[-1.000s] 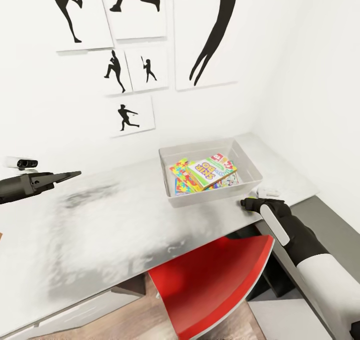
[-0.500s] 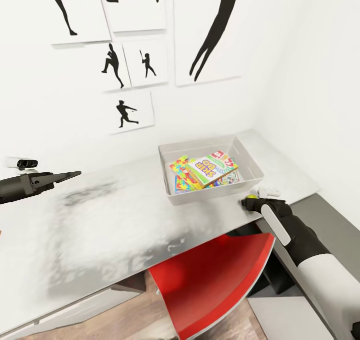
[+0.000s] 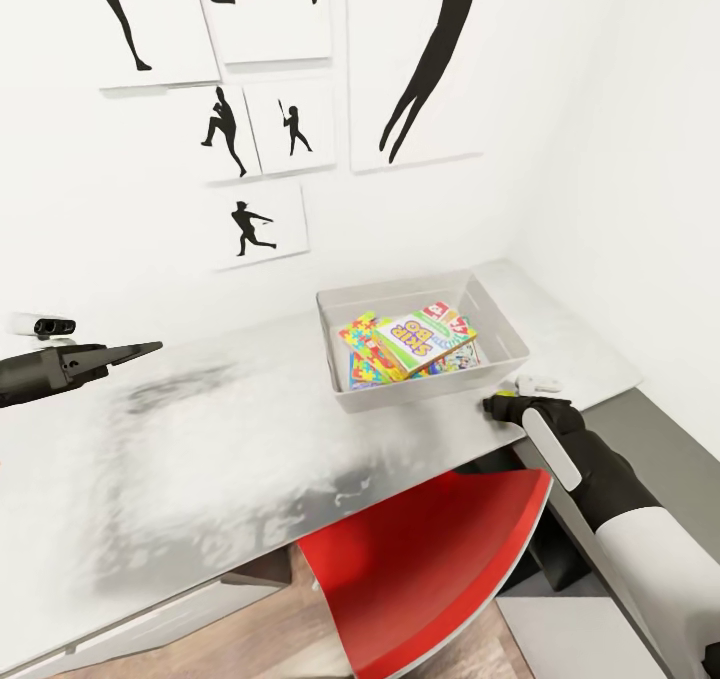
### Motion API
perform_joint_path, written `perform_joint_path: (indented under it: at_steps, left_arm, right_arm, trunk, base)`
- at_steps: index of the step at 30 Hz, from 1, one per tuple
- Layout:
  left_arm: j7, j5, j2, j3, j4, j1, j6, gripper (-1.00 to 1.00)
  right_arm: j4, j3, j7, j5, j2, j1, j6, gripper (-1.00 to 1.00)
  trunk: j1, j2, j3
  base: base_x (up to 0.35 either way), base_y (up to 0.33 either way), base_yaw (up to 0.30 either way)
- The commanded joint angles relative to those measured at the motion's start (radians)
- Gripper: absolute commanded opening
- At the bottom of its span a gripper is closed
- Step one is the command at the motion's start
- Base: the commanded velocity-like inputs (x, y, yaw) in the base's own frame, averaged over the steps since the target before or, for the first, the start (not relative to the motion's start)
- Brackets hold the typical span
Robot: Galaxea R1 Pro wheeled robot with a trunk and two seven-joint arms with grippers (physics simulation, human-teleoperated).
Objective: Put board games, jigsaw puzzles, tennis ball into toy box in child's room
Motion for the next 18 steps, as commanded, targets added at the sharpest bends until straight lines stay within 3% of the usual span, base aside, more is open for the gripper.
perform_joint_path:
  at_steps: [1,18]
  left_arm:
    - [-0.004,-0.001,0.000,0.000,0.000,-0.001,0.011,1.00]
    - [-0.004,-0.001,0.000,0.000,0.000,-0.001,0.011,1.00]
  right_arm:
    - [-0.002,0.004,-0.010,-0.010,-0.002,-0.001,0.002,1.00]
    - [-0.001,0.004,-0.010,-0.012,-0.003,-0.001,0.003,1.00]
  trunk:
    - [0.001,-0.002,-0.002]
    - [0.001,-0.002,-0.002]
  base:
    - [0.005,0.000,0.000]
    - [0.001,0.000,0.000]
